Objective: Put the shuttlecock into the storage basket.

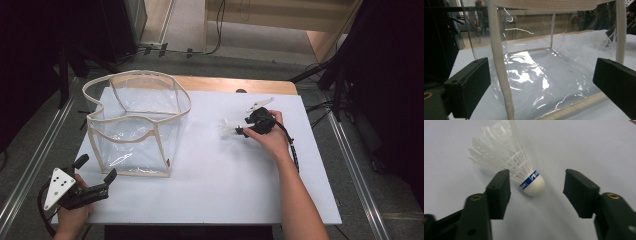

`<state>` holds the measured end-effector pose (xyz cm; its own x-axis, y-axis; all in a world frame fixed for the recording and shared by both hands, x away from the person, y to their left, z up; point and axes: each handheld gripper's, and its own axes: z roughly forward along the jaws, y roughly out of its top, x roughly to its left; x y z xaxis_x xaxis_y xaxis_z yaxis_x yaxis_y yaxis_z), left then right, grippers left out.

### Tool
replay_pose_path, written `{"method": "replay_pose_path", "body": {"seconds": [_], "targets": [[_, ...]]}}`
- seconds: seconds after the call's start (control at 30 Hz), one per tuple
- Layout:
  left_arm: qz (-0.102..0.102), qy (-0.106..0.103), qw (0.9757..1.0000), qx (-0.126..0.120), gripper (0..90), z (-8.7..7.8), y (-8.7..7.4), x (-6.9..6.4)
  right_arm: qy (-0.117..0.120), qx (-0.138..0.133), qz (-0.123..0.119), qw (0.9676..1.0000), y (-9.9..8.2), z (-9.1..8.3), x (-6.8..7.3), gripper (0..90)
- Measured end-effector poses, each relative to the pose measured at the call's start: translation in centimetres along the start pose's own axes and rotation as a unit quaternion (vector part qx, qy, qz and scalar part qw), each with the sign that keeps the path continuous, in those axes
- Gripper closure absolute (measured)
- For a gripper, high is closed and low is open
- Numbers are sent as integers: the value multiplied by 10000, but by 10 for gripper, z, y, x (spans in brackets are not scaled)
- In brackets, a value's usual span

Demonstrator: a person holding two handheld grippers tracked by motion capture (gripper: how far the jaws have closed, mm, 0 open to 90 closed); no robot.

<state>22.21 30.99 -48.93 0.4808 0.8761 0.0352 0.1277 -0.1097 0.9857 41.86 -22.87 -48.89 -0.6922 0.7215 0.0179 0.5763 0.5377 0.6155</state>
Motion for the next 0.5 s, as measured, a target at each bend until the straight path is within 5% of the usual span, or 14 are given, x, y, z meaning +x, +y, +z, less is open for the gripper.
{"method": "replay_pose_path", "body": {"seconds": [0.27,0.5], "targets": [[-10,5,10000,-1,21,0,0,0,41,38,-146,9999,-1,11,-1,240],[4,5,10000,7,21,0,0,0,114,109,-294,9994,0,23,2,355]]}}
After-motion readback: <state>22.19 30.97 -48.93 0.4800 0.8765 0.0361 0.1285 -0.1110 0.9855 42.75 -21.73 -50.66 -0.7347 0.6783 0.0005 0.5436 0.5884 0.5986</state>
